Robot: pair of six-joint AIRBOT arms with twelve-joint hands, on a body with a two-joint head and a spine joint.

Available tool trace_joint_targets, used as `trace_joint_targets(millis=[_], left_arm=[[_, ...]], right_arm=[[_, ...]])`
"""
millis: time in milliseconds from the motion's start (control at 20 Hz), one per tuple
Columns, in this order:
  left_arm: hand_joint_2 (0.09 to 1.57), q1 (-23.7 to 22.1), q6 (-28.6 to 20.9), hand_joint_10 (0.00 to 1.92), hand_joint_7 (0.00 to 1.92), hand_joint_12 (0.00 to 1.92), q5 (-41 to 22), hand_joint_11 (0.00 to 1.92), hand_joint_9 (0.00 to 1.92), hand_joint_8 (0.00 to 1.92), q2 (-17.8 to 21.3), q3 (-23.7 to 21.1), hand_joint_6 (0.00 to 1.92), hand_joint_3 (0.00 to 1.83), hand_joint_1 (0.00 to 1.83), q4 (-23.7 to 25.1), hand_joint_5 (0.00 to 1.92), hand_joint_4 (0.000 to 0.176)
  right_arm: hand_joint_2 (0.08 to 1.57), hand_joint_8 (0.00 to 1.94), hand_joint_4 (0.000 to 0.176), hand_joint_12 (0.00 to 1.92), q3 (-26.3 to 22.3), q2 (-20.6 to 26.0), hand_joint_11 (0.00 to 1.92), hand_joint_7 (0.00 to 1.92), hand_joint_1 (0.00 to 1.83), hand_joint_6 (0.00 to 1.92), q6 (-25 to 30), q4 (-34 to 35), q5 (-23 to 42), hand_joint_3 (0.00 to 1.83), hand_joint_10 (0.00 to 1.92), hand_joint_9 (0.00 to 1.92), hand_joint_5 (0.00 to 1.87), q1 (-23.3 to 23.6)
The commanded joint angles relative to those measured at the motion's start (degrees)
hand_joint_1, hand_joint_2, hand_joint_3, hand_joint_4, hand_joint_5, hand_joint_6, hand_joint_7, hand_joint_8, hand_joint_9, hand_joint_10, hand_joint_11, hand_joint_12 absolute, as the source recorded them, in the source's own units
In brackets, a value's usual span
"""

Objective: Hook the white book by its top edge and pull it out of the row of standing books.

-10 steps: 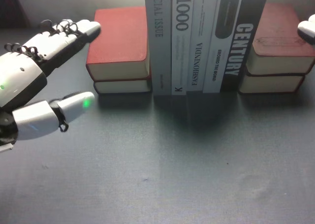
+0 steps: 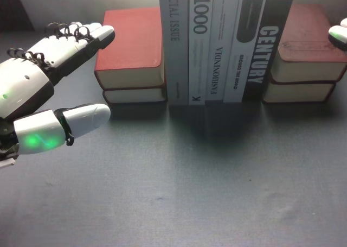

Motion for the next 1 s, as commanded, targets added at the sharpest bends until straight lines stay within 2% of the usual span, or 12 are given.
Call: trace_joint_targets(millis=[0,100,150,200,300,400,600,750,950], left_arm=[[1.30,-0.62,-0.19,0.00,0.00,0.00,-7.37,0.00,0.00,0.00,0.75,0.17,0.02,0.00,0.19,-1.13,0.06,0.000],[1.30,-0.45,-0.19,0.00,0.00,0.00,-7.74,0.00,0.00,0.00,0.88,0.17,0.06,0.00,0.25,-1.51,0.17,0.000],[1.30,-0.41,-0.19,0.00,0.00,0.00,-7.70,0.00,0.00,0.00,0.90,0.25,0.05,0.00,0.27,-1.65,0.16,0.000],[1.30,-0.41,-0.19,0.00,0.00,0.00,-7.55,0.00,0.00,0.00,0.90,0.30,0.02,0.00,0.23,-1.69,0.10,0.000],[1.29,-0.42,-0.21,0.00,0.00,0.00,-7.36,0.00,0.00,0.00,0.82,0.41,0.01,0.00,0.26,-1.78,0.08,0.000],[1.30,-0.41,-0.23,0.00,0.00,0.00,-7.27,0.00,0.00,0.00,0.71,0.54,0.00,0.00,0.27,-1.88,0.06,0.000],[1.31,0.48,-0.45,0.00,0.00,0.00,-7.60,0.00,0.00,0.00,0.79,0.62,0.01,0.00,0.24,-2.37,0.09,0.000],[1.30,0.93,-0.56,0.00,0.00,0.00,-7.59,0.00,0.00,0.00,0.78,0.78,0.01,0.00,0.23,-2.74,0.10,0.000],[1.31,1.00,-0.73,0.00,0.00,0.00,-7.33,0.00,0.00,0.00,0.40,1.13,0.00,0.00,0.25,-2.76,0.10,0.000]], right_arm=[[1.40,0.00,0.000,0.01,-0.03,0.50,0.01,0.00,0.21,0.02,-0.33,0.59,7.51,0.02,0.00,0.00,0.05,1.31],[1.40,0.00,0.000,0.00,0.14,0.49,0.00,0.00,0.20,0.08,-1.55,0.22,7.52,0.02,0.00,0.00,0.16,3.64],[1.40,0.00,0.000,0.00,0.29,0.47,0.00,0.00,0.27,0.07,-2.02,0.09,7.52,0.01,0.00,0.00,0.13,4.90],[1.40,0.00,0.000,0.00,0.54,0.33,0.00,0.00,0.27,0.05,-2.53,0.04,7.50,0.01,0.00,0.00,0.08,6.28],[1.40,0.00,0.000,0.00,1.58,-0.40,0.00,0.00,0.27,0.01,-2.77,0.06,7.11,0.01,0.00,0.00,0.01,8.48],[1.39,0.00,0.000,0.00,2.76,-1.55,0.00,0.00,0.32,0.03,-3.19,0.07,5.15,0.00,0.00,0.00,0.06,11.41],[1.40,0.00,0.000,0.00,5.76,-5.56,0.00,0.00,0.25,0.03,-6.29,0.05,-1.18,0.00,0.00,0.00,0.06,18.87],[1.38,0.00,0.000,0.00,8.38,-8.78,0.00,0.00,0.29,0.06,-9.07,0.56,-6.22,0.00,0.00,0.00,0.12,24.27],[1.38,0.00,0.000,0.00,11.53,-12.17,0.00,0.00,0.27,0.05,-10.63,0.85,-11.23,0.00,0.00,0.00,0.14,28.71]])
